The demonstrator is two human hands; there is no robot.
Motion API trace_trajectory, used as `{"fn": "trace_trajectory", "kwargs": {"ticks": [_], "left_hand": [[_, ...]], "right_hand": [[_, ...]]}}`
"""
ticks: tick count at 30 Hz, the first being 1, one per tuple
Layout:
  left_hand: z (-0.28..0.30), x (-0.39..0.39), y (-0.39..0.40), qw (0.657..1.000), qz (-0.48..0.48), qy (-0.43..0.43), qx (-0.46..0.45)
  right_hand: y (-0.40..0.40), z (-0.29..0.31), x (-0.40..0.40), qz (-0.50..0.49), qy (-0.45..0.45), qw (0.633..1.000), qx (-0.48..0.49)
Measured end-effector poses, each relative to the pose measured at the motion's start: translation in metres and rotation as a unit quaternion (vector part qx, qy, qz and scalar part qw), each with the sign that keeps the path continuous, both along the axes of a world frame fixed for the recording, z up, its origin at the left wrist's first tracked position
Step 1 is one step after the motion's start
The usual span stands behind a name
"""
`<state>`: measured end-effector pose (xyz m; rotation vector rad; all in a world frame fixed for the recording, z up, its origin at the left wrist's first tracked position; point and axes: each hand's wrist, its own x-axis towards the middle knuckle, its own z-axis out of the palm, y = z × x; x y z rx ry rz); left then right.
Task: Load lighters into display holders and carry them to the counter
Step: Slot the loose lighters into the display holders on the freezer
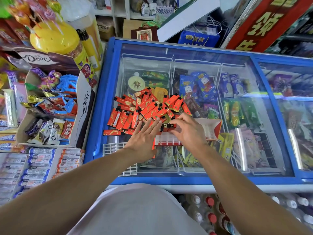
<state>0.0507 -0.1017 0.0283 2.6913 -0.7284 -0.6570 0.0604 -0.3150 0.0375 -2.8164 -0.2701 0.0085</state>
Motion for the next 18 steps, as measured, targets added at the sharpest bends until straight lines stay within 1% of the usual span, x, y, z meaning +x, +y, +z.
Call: {"fn": "trace_trajectory", "kwargs": {"ticks": [3, 7, 9, 10, 12, 13, 14, 16, 17, 18], "left_hand": [[0.001, 0.0, 0.0, 1.0, -0.004, -0.002, 0.004], [0.003, 0.001, -0.001, 1.0, -0.01, -0.003, 0.013], [0.003, 0.002, -0.001, 1.0, -0.013, -0.005, 0.021], [0.003, 0.002, 0.0, 1.0, -0.016, -0.008, 0.026], [0.0, 0.002, 0.001, 0.999, -0.02, -0.016, 0.028], [-0.001, 0.002, 0.001, 0.999, -0.02, -0.02, 0.025], [-0.003, 0.001, 0.0, 0.999, -0.017, -0.025, 0.022], [-0.006, 0.0, -0.002, 0.999, -0.01, -0.036, 0.015], [-0.008, 0.0, -0.004, 0.999, -0.006, -0.041, 0.011], [-0.009, 0.0, -0.006, 0.999, -0.002, -0.045, 0.009]], "right_hand": [[0.01, 0.001, 0.003, 0.032, -0.017, 0.999, -0.019], [0.023, 0.003, 0.008, 0.024, 0.009, 0.999, -0.032], [0.023, 0.012, 0.009, 0.016, 0.017, 1.0, 0.005], [0.019, 0.019, 0.009, 0.002, 0.024, 0.999, 0.044], [0.005, 0.042, 0.006, -0.048, 0.05, 0.985, 0.158], [-0.007, 0.052, 0.005, -0.075, 0.051, 0.973, 0.21], [-0.021, 0.061, 0.004, -0.1, 0.032, 0.963, 0.247], [-0.055, 0.072, 0.005, -0.142, -0.014, 0.954, 0.262], [-0.071, 0.075, 0.006, -0.151, -0.016, 0.957, 0.247], [-0.083, 0.075, 0.007, -0.155, 0.0, 0.962, 0.226]]}}
